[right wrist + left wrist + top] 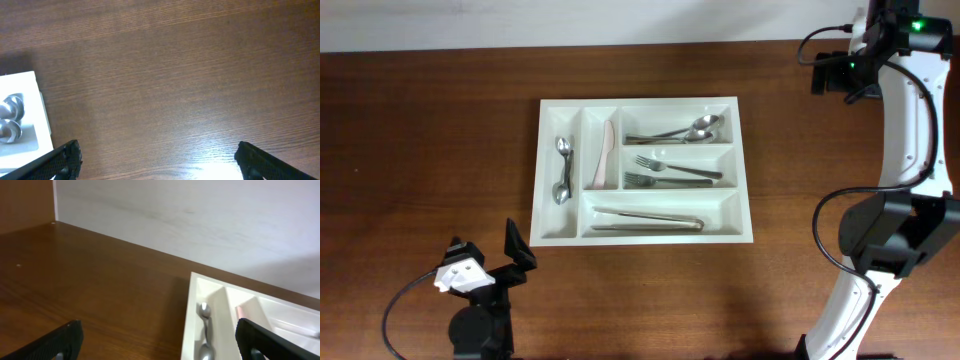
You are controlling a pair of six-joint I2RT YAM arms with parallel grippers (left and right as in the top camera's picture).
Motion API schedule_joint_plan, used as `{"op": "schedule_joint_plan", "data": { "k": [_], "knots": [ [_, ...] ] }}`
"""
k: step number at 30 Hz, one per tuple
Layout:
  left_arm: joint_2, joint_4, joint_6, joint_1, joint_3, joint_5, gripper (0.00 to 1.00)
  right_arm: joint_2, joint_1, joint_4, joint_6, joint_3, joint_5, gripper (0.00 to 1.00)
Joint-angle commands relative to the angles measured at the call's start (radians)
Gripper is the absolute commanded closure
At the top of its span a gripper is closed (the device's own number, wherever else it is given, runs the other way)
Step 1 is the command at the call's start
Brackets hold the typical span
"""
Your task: Pack container
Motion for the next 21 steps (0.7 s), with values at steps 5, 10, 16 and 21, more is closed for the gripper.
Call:
{"op": "schedule_joint_plan", "data": {
  "k": [5,10,16,21],
  "knots": [
    [-0.041,0.015,0.045,0.025,-0.043,0.1,0.01,0.003,0.004,0.002,0.011,-0.003,0.012,0.01],
    [-0.041,0.01,0.103,0.023,-0.043,0.126,0.01,0.003,0.004,0.002,0.012,-0.003,0.012,0.01],
    [-0.04,0.007,0.143,0.022,-0.043,0.146,0.01,0.003,0.004,0.002,0.011,-0.003,0.012,0.01],
    [-0.04,0.011,0.142,0.023,-0.043,0.145,0.01,0.003,0.004,0.002,0.012,-0.003,0.012,0.01]
  ]
}}
